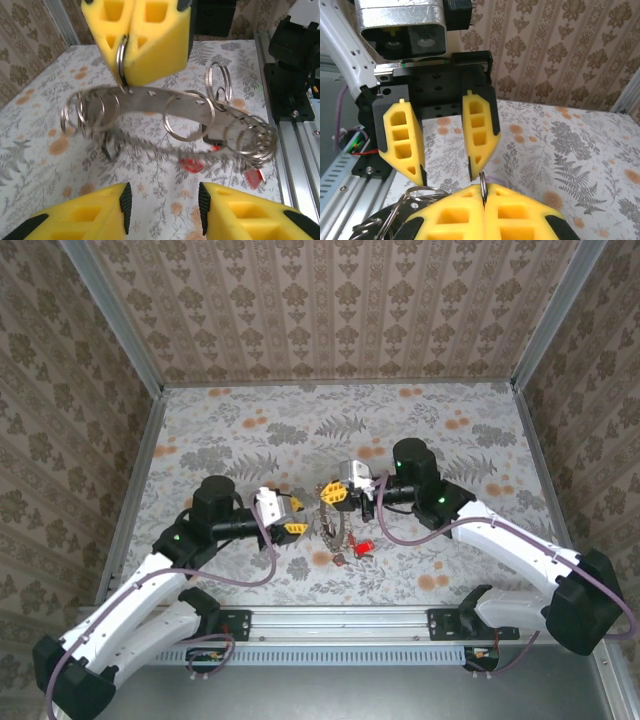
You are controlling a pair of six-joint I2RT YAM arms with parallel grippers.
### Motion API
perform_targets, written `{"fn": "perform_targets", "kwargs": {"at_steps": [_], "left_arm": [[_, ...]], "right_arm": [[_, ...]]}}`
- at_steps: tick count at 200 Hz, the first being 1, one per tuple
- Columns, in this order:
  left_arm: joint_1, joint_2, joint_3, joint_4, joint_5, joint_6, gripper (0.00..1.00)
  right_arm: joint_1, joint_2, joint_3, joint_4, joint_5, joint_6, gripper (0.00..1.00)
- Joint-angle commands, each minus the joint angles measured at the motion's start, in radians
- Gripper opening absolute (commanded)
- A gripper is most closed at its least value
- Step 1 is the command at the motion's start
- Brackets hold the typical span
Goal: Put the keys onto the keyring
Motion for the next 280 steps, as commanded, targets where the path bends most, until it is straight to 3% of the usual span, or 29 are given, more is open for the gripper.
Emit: {"fn": "perform_targets", "kwargs": {"at_steps": [1, 80, 118, 173, 214, 280], "left_arm": [[-0.036, 0.013, 0.042, 0.058, -0.050, 0.068, 0.38], [-0.051, 0.024, 0.085, 0.066, -0.079, 0.092, 0.36], [-0.061, 0.027, 0.090, 0.089, -0.066, 0.105, 0.26], [-0.084, 0.057, 0.095, 0.120, -0.069, 0.089, 0.29], [-0.085, 0.077, 0.104, 0.137, -0.057, 0.065, 0.29], [-0.090, 0.126, 0.119, 0.190, -0.104, -0.010, 0.29]], "right_arm": [[-0.003, -0.029, -0.011, 0.070, -0.070, 0.035, 0.00], [-0.003, -0.016, -0.021, 0.093, -0.092, 0.042, 0.00], [-0.003, -0.007, -0.005, 0.089, -0.095, 0.038, 0.00], [-0.001, -0.010, -0.007, 0.100, -0.068, 0.048, 0.00], [0.005, -0.023, -0.041, 0.172, 0.045, 0.076, 0.00], [0.014, -0.027, -0.041, 0.169, 0.062, 0.069, 0.00]]}}
